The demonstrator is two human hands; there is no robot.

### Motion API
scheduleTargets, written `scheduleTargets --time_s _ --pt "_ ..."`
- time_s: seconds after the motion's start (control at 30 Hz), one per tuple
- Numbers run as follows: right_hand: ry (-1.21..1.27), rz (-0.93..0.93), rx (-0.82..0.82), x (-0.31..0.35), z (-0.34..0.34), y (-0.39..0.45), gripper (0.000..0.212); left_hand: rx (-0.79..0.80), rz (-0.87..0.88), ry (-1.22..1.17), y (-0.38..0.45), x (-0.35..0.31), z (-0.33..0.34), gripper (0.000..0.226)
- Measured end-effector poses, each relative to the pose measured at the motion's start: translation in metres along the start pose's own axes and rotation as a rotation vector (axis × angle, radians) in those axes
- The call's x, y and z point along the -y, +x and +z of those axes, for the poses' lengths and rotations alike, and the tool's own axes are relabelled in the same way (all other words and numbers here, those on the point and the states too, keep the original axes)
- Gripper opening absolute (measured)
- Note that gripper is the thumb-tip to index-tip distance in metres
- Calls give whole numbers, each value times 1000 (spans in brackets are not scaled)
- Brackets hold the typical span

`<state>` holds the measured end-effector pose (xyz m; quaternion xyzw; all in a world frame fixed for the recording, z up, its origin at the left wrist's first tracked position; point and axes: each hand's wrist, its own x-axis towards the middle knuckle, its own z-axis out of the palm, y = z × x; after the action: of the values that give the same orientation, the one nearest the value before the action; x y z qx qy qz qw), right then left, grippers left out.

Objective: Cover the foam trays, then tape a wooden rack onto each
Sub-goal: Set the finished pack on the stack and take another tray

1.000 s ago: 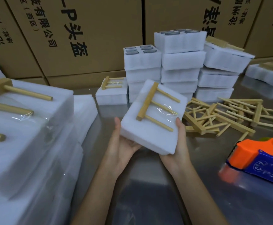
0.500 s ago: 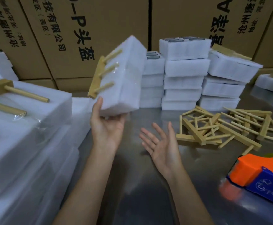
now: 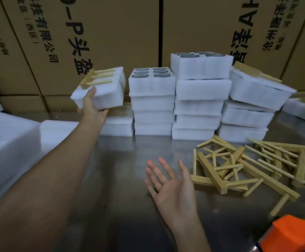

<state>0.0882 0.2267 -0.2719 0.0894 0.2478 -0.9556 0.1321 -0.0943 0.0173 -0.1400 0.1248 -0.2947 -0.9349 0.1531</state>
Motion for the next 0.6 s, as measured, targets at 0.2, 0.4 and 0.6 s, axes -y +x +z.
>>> scheduleTargets --time_s 0.2,0.4,0.6 --pt "6 -15 5 3 -1 0 52 33 -84 362 27 14 -14 80" --pt "5 -26 -3 2 -1 -2 52 -224 130 1147 29 9 -8 103" --pt "-5 -31 -23 0 2 -3 49 359 749 1405 -9 18 42 66"
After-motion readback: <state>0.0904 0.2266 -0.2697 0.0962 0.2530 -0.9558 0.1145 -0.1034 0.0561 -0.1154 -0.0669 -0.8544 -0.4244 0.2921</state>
